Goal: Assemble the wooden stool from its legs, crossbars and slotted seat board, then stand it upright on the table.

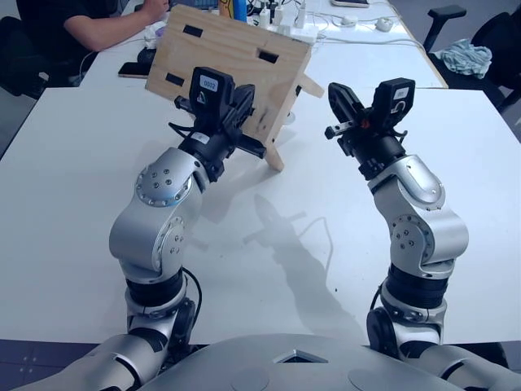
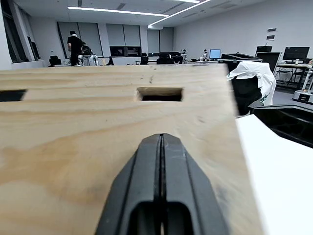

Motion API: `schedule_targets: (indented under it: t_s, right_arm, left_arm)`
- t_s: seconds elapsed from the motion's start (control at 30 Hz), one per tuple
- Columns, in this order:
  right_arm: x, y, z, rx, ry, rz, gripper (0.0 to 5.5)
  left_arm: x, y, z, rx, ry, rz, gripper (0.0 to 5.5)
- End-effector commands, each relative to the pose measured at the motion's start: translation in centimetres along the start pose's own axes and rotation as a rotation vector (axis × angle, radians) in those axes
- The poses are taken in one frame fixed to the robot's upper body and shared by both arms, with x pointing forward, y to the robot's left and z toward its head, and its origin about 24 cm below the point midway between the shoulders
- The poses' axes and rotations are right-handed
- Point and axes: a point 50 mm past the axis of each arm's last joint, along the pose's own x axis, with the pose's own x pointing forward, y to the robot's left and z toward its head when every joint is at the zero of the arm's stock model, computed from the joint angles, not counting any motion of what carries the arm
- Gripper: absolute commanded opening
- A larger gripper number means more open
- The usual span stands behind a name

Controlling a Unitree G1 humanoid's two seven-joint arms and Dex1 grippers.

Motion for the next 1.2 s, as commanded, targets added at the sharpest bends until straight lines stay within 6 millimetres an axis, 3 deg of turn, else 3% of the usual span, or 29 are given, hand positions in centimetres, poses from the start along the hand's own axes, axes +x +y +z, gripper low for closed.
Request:
schedule_targets:
  t_s: [0.03,0.13,0.23,0.37,0.6,0.77,0.9,1.03,1.2]
  right_arm:
    - [0.6,3.0,-9.3,0.089,0.325,0.145,0.00]
    - [0.8,3.6,-9.2,0.122,0.279,0.141,0.00]
    - [0.7,2.7,-9.1,0.103,0.264,0.114,0.00]
    - [-0.1,0.8,-9.2,0.081,0.262,0.038,0.00]
    - [-1.3,-0.1,-10.3,0.056,0.273,-0.027,0.00]
    - [-0.2,-0.7,-10.6,-0.016,0.246,-0.113,0.00]
    - [1.5,-0.6,-11.1,-0.064,0.230,-0.133,0.00]
    - [2.9,-0.4,-11.0,-0.108,0.194,-0.141,0.00]
    - [4.0,-0.6,-10.9,-0.154,0.154,-0.191,0.00]
  left_arm:
    - [0.0,2.4,-5.5,-0.020,0.174,0.065,0.01]
    - [-0.1,2.4,-6.2,-0.022,0.172,0.051,0.01]
    - [0.1,1.9,-6.3,-0.021,0.164,0.032,0.01]
    - [-0.3,1.8,-4.5,-0.007,0.066,0.036,0.01]
    - [-2.7,5.4,-3.1,0.166,-0.102,0.274,0.01]
    - [-2.4,10.8,-6.0,0.302,0.048,0.424,0.01]
    - [-1.2,14.8,-9.8,0.316,0.207,0.440,0.01]
    - [0.2,15.9,-11.4,0.320,0.278,0.399,0.01]
    - [2.1,15.7,-12.7,0.315,0.335,0.334,0.01]
